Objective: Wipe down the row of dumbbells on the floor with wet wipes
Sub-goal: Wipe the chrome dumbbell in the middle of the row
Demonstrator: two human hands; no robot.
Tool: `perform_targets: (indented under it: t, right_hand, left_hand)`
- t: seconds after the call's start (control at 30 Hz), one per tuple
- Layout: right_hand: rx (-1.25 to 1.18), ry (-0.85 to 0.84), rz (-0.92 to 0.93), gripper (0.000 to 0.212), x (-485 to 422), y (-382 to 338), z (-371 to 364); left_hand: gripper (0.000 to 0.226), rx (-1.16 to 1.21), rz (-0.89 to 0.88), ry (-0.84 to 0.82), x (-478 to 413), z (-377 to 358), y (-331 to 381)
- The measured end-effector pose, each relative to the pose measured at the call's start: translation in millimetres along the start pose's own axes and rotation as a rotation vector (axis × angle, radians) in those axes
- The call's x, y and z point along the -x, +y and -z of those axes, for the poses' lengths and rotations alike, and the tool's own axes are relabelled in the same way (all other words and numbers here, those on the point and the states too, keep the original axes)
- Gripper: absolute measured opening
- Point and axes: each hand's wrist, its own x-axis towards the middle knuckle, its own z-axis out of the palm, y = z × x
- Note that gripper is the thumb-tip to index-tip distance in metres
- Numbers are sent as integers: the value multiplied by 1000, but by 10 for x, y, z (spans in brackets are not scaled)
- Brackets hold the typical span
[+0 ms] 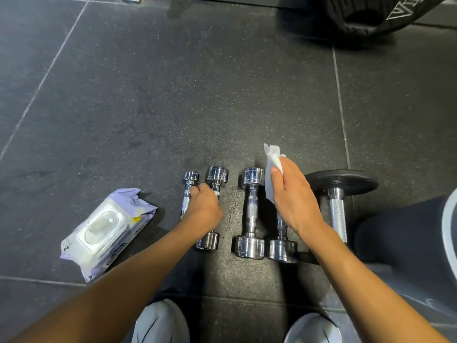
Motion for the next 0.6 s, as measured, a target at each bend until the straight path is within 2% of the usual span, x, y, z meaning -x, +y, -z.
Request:
perform_targets:
  t: [0.07, 0.13, 0.2, 0.3, 0.47, 0.6]
  right_hand:
    - [144, -55, 98, 29, -74, 72, -76]
    - [270, -152, 163, 44, -140, 130, -151]
    - [364, -296, 232, 52, -170, 189, -214]
    - [478, -503, 283, 60, -194, 283, -278]
    - [395, -468, 325, 61, 69, 298, -339]
    - [385, -593, 224, 58, 484, 313, -419]
  left_hand:
    - [44, -31, -97, 92, 99, -27, -48]
    - [40, -88, -294, 249, 209, -87, -92]
    - [40, -55, -412, 276, 291, -169, -115]
    - [35, 59, -390, 168, 283, -247, -174]
    - [19, 206, -358, 171, 201, -192, -257]
    - [19, 244, -394, 186, 212, -201, -330]
